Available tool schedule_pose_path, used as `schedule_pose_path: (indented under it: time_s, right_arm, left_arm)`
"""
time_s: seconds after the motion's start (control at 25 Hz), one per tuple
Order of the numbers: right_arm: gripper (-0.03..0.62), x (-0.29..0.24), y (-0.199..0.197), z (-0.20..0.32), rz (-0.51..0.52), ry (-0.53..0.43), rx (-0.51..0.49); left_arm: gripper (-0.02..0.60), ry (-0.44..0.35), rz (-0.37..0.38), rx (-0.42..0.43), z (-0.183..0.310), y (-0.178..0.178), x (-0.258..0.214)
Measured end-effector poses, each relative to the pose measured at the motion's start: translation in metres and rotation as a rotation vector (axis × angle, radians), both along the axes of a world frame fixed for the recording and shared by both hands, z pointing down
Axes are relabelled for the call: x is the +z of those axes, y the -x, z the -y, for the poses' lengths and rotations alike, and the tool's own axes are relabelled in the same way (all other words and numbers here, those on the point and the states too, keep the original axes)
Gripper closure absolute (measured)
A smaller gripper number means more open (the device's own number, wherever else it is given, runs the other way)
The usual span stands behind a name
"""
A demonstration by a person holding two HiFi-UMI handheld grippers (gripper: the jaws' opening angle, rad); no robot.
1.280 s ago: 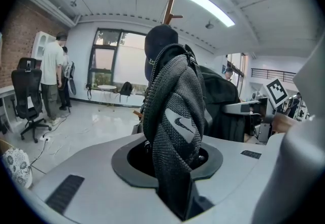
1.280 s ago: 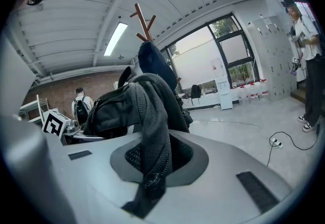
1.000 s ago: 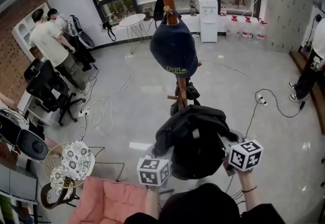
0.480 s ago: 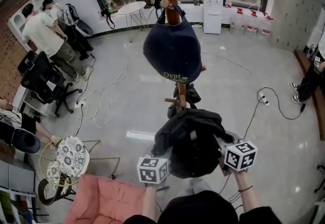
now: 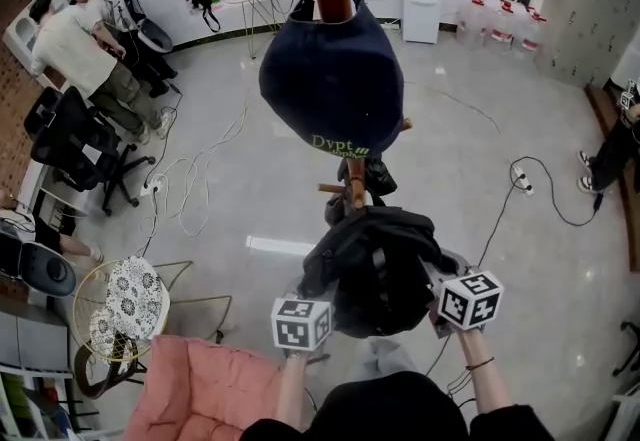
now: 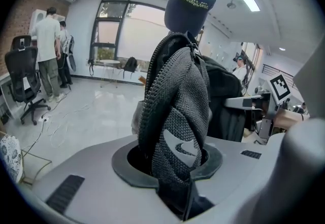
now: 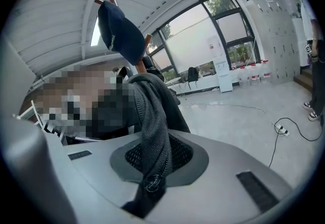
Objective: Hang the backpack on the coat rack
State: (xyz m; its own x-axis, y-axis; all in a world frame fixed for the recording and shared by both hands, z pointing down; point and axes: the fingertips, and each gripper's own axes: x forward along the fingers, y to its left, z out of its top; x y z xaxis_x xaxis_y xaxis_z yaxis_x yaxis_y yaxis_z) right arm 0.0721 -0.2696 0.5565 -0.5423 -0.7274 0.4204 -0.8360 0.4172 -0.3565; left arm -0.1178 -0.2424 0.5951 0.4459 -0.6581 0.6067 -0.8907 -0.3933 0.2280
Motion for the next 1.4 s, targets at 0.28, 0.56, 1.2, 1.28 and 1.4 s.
schedule_pose_path:
  time_s: [0.28, 0.56, 1.2, 1.28, 1.4]
  right_arm:
    - [0.562, 0.022, 0.000, 0.011, -0.006, 0.030, 0.004]
    - [0.560, 0.038, -0.003, 0.018, -0.014, 0.050, 0.018]
    - [0.560, 0.065, -0.006, 0.036, -0.031, 0.062, 0.038]
    - [0.560, 0.068, -0.007, 0.040, -0.030, 0.059, 0.040]
    - [0.560, 0.072, -0.007, 0.044, -0.027, 0.054, 0.046]
  left_arm:
    - [0.456, 0.042, 0.010, -0.007, 0.008, -0.001, 0.023]
    - [0.456, 0.072, 0.003, -0.020, 0.014, -0.003, 0.040]
    - [0.456, 0.114, -0.017, -0.045, 0.033, -0.006, 0.070]
    - [0.456, 0.112, -0.018, -0.052, 0.037, -0.006, 0.072]
    - [0.453, 0.102, -0.015, -0.067, 0.043, -0.004, 0.075]
